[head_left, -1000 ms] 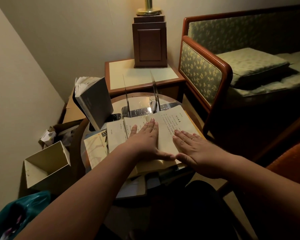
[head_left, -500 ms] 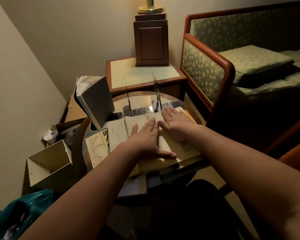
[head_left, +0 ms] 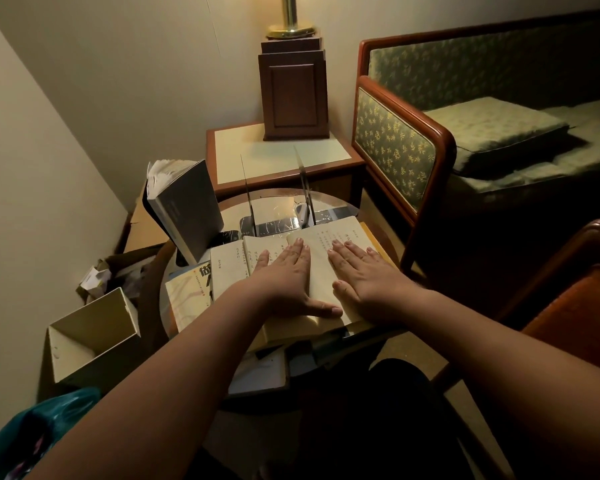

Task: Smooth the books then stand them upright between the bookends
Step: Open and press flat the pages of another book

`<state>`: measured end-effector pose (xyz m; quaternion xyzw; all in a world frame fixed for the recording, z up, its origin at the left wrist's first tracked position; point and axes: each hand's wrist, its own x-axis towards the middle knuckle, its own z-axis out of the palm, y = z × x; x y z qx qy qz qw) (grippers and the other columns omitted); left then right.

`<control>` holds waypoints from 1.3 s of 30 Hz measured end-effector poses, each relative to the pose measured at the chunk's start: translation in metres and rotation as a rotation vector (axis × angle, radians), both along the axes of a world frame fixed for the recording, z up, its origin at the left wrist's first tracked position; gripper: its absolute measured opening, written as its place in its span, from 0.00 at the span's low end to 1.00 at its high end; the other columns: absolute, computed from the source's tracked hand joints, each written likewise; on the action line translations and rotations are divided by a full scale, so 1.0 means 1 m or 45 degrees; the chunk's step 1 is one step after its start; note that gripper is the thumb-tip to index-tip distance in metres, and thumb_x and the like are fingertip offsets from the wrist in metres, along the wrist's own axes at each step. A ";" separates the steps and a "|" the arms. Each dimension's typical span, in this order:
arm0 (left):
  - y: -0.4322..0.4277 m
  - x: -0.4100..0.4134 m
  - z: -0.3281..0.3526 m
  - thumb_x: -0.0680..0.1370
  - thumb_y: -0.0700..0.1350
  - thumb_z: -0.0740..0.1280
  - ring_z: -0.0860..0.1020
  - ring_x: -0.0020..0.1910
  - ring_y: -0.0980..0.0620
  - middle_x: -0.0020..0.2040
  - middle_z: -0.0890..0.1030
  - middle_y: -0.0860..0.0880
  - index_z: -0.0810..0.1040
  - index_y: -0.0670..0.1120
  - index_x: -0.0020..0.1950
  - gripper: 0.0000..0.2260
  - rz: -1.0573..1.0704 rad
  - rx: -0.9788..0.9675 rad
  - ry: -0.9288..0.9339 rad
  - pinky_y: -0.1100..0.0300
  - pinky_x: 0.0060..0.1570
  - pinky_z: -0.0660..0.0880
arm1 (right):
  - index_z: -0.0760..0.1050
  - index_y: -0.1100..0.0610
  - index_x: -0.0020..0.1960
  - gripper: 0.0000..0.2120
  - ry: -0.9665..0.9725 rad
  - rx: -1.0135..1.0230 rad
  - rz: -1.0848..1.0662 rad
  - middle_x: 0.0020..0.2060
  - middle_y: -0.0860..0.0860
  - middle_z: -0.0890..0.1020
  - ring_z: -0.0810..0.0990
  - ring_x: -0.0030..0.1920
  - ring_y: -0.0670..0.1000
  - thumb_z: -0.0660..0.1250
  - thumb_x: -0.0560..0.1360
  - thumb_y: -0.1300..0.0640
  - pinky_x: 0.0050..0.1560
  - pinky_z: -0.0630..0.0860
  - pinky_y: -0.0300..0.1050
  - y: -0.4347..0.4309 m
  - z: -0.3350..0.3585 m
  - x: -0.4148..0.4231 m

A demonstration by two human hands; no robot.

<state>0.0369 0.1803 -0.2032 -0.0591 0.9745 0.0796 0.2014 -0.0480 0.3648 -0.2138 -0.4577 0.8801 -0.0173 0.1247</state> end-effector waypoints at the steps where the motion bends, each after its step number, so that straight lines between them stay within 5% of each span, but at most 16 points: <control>1: 0.000 0.000 0.001 0.61 0.83 0.56 0.35 0.78 0.50 0.79 0.33 0.50 0.34 0.48 0.80 0.62 -0.001 0.001 -0.004 0.39 0.75 0.35 | 0.36 0.49 0.80 0.31 -0.006 -0.001 -0.002 0.79 0.47 0.36 0.34 0.77 0.48 0.42 0.83 0.39 0.71 0.31 0.45 0.000 0.000 0.001; 5: -0.003 0.003 0.008 0.61 0.82 0.53 0.36 0.79 0.49 0.80 0.34 0.50 0.36 0.49 0.80 0.60 -0.016 -0.019 0.013 0.42 0.76 0.36 | 0.36 0.49 0.80 0.31 -0.018 -0.027 -0.009 0.79 0.47 0.36 0.34 0.77 0.47 0.43 0.83 0.39 0.72 0.32 0.45 -0.001 0.000 0.003; 15: -0.040 0.028 0.003 0.79 0.69 0.47 0.39 0.80 0.50 0.81 0.41 0.50 0.44 0.49 0.82 0.37 0.155 -0.132 0.192 0.45 0.76 0.40 | 0.37 0.49 0.80 0.31 0.017 -0.014 -0.038 0.79 0.48 0.37 0.35 0.78 0.48 0.41 0.82 0.39 0.71 0.32 0.46 -0.007 -0.008 0.001; 24: -0.055 0.058 -0.014 0.79 0.69 0.46 0.39 0.79 0.50 0.81 0.38 0.49 0.40 0.48 0.81 0.39 0.374 0.028 0.380 0.53 0.72 0.35 | 0.37 0.48 0.80 0.31 0.013 -0.030 -0.055 0.78 0.46 0.36 0.32 0.76 0.45 0.41 0.82 0.38 0.74 0.33 0.47 -0.005 -0.007 0.005; 30: -0.055 0.060 -0.012 0.78 0.67 0.42 0.42 0.80 0.49 0.82 0.44 0.48 0.45 0.46 0.82 0.38 0.417 0.100 0.396 0.49 0.75 0.39 | 0.36 0.48 0.80 0.31 0.006 -0.028 -0.058 0.79 0.46 0.36 0.30 0.72 0.43 0.41 0.82 0.38 0.72 0.31 0.46 -0.005 -0.005 0.007; 35: -0.066 0.066 -0.010 0.84 0.53 0.56 0.58 0.79 0.49 0.79 0.62 0.53 0.61 0.51 0.79 0.24 0.425 0.303 0.629 0.36 0.75 0.55 | 0.37 0.48 0.80 0.31 0.002 -0.027 -0.068 0.79 0.46 0.36 0.34 0.78 0.48 0.42 0.82 0.38 0.73 0.32 0.46 -0.006 -0.003 0.009; 39: -0.068 0.068 -0.007 0.78 0.48 0.70 0.69 0.72 0.54 0.73 0.72 0.55 0.69 0.52 0.75 0.25 0.340 0.411 0.860 0.46 0.69 0.70 | 0.41 0.48 0.81 0.31 -0.016 -0.079 -0.080 0.80 0.47 0.40 0.38 0.79 0.49 0.45 0.82 0.38 0.75 0.36 0.49 -0.007 -0.002 0.008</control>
